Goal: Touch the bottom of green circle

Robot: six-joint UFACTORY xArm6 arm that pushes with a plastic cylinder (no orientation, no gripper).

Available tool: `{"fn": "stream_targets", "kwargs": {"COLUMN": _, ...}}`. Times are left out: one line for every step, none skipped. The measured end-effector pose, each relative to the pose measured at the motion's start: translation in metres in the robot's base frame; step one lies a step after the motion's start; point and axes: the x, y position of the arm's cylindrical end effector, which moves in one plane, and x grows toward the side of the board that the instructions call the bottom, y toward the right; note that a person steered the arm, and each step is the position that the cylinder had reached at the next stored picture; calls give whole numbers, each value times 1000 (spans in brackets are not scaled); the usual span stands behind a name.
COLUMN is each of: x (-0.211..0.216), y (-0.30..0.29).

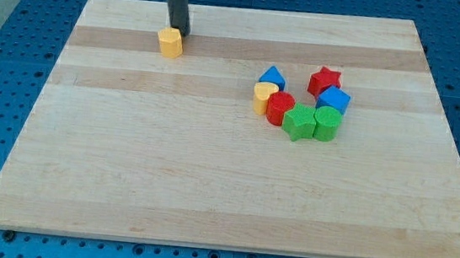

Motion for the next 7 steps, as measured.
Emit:
{"fn": "stream_targets", "kwargs": {"x": -2, "y": 38}}
{"fn": "stream_targets", "kwargs": {"x": 1, "y": 60}}
{"fn": "stream_targets", "kwargs": {"x": 1, "y": 86}}
{"fn": "stream_targets", "kwargs": {"x": 3, "y": 117}}
{"fn": "stream_targets", "kwargs": {"x": 4, "y": 150}}
{"fn": "stream_targets", "kwargs": {"x": 17, "y": 136}}
{"fn": "stream_targets", "kwargs": {"x": 23, "y": 77}}
